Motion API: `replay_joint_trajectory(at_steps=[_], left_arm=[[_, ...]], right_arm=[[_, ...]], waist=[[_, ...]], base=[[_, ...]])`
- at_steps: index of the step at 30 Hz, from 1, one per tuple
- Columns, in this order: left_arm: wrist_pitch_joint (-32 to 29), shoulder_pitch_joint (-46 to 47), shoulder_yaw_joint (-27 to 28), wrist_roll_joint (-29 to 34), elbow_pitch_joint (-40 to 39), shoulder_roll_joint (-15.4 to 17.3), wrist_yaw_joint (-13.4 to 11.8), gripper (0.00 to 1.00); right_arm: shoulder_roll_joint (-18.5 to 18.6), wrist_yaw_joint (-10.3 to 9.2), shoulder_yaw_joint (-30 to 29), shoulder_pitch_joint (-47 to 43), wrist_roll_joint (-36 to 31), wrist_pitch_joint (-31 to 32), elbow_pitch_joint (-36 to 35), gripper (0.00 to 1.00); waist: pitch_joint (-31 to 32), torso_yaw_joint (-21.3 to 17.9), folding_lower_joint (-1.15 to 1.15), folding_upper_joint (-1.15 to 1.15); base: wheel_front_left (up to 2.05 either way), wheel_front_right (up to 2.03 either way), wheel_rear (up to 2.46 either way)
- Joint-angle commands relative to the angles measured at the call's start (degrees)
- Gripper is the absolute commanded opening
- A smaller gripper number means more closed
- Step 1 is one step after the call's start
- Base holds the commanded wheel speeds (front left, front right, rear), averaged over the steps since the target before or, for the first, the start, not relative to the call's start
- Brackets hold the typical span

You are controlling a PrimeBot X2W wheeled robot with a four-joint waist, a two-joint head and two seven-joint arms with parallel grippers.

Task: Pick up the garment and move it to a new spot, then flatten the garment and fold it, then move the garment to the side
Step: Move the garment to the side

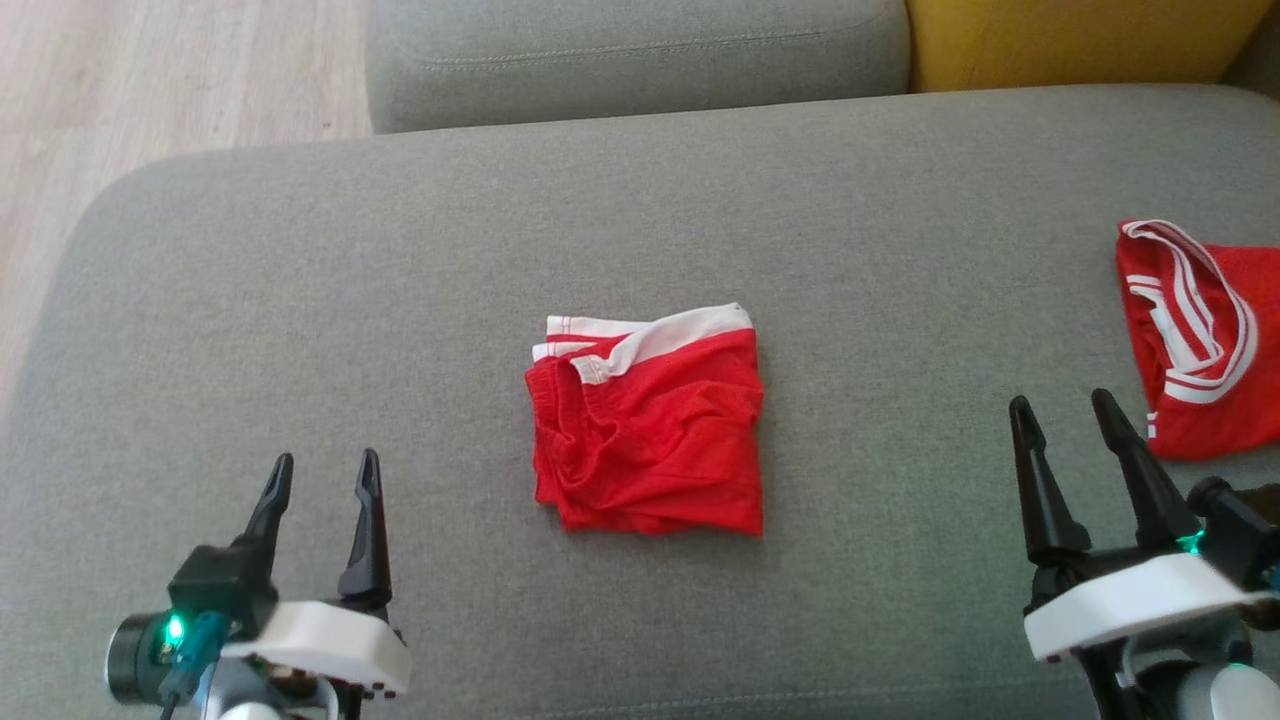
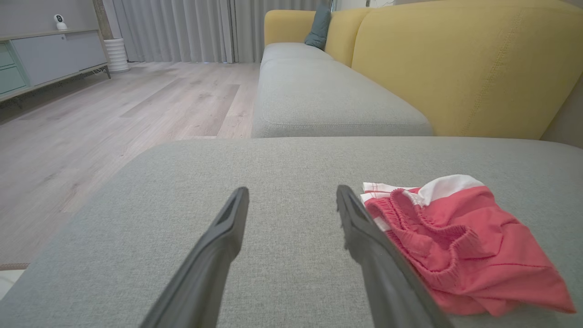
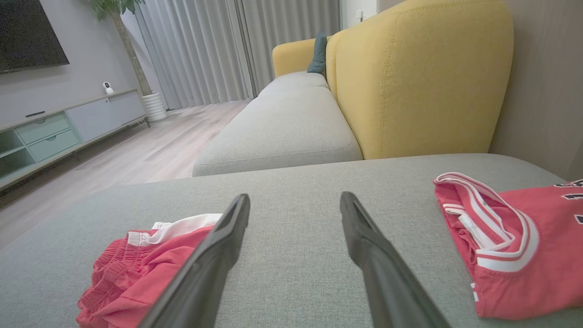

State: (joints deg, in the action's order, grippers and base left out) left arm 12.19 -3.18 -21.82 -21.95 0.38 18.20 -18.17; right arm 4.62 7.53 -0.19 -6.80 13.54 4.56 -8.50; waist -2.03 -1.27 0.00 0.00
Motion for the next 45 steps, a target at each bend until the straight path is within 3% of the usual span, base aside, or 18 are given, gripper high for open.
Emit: replay_joint_trajectory(at_steps=[1, 12, 23, 31, 32, 33, 34, 45], left_arm=[[0.44, 3.10, 1.84, -0.12, -1.33, 1.44, -0.19, 1.00], [1.17, 6.99, 1.02, 1.54, -2.97, 1.40, 0.16, 1.00], [2.47, 13.51, 1.11, 3.14, -3.25, -0.21, 1.57, 1.00], [2.78, 15.59, 1.84, 4.67, -3.07, -1.93, 2.85, 1.00], [2.78, 15.59, 2.01, 4.96, -3.19, -2.13, 2.98, 1.00], [2.79, 15.57, 2.17, 5.25, -3.29, -2.34, 3.11, 1.00], [2.79, 15.52, 2.36, 5.56, -3.39, -2.52, 3.22, 1.00], [2.80, 14.53, 4.77, 8.50, -4.62, -3.94, 4.74, 1.00]], right_arm=[[0.58, -0.04, 0.95, 1.34, -0.33, 0.16, -1.99, 1.00], [0.66, -0.04, 2.66, 5.06, 1.03, 3.45, 2.58, 1.00], [-1.17, -0.04, 12.70, 17.77, 6.71, 4.58, 19.83, 1.00], [-1.69, -0.04, 17.30, 21.70, 11.77, 8.51, 30.26, 1.00], [-1.70, -0.04, 17.46, 22.00, 12.20, 9.29, 31.20, 0.95], [-1.71, -0.04, 17.69, 22.30, 12.59, 9.89, 31.94, 0.41], [-1.72, -0.04, 17.97, 22.61, 13.01, 10.30, 32.45, 0.00], [-0.29, -0.04, 18.04, 22.58, 10.27, 8.18, 30.26, 0.00]], waist=[[-0.13, 0.12, 0.00, 0.00], [-4.42, 2.59, 0.00, 0.00], [-11.62, 7.05, 0.00, 0.00], [-13.28, 9.24, 0.00, 0.00], [-13.36, 9.32, 0.00, 0.00], [-13.40, 9.37, 0.00, 0.00], [-13.43, 9.39, 0.00, 0.00], [-12.23, 7.46, 0.00, 0.00]], base=[[0.00, 0.00, 0.00], [0.00, 0.00, 0.00], [0.00, 0.00, 0.00], [0.00, 0.00, 0.00], [0.00, 0.00, 0.00], [0.00, 0.00, 0.00], [0.00, 0.00, 0.00], [0.00, 0.00, 0.00]])
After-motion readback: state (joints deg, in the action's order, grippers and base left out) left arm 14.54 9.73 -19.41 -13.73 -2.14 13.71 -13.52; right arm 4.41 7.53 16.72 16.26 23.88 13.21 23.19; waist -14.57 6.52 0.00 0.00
